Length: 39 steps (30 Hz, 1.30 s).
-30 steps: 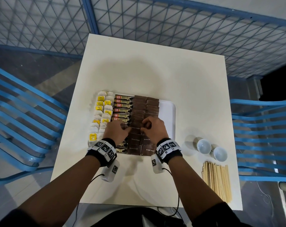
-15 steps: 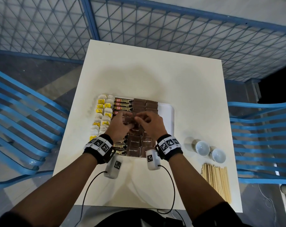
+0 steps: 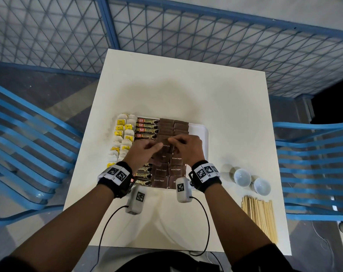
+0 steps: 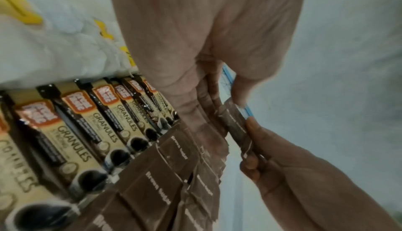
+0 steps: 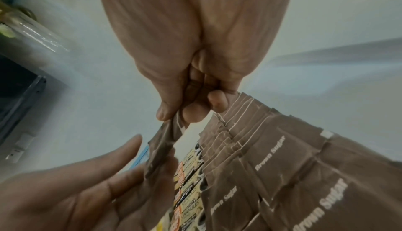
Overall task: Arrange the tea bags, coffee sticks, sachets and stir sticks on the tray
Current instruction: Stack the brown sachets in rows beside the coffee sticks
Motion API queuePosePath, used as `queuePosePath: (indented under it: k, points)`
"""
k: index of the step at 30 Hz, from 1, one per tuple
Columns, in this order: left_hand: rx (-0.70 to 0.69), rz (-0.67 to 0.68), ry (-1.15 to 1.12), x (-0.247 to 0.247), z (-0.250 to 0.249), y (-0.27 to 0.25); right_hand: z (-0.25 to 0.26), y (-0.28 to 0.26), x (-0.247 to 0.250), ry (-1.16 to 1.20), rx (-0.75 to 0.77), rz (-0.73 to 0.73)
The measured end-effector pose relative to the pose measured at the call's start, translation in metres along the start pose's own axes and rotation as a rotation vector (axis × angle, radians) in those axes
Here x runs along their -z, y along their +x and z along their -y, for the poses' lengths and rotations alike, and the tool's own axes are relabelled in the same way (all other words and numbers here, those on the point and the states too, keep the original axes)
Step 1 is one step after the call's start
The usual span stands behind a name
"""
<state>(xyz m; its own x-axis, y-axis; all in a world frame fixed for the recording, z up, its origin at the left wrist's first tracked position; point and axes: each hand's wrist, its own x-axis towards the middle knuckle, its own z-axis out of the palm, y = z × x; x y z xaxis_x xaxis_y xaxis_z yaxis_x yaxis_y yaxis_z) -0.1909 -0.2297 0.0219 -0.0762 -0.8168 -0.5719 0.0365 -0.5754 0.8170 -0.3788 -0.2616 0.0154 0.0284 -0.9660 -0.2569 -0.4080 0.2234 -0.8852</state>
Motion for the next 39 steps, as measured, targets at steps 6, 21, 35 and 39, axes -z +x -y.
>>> queuePosePath:
  k: [6,21,35,39]
  points:
    - [-0.046,-0.058,-0.043,-0.008,0.001,-0.004,-0.011,0.004,0.005,-0.013,-0.096,0.131]
    - [-0.086,-0.037,0.502,-0.009,0.019,0.003,-0.044,0.009,0.018,-0.3,-0.199,-0.054]
    - [-0.102,-0.049,0.494,-0.015,0.013,-0.001,-0.038,0.009,0.017,-0.239,-0.23,-0.098]
    - [-0.122,-0.058,0.492,-0.018,0.009,-0.005,-0.036,0.004,0.022,-0.266,-0.188,-0.124]
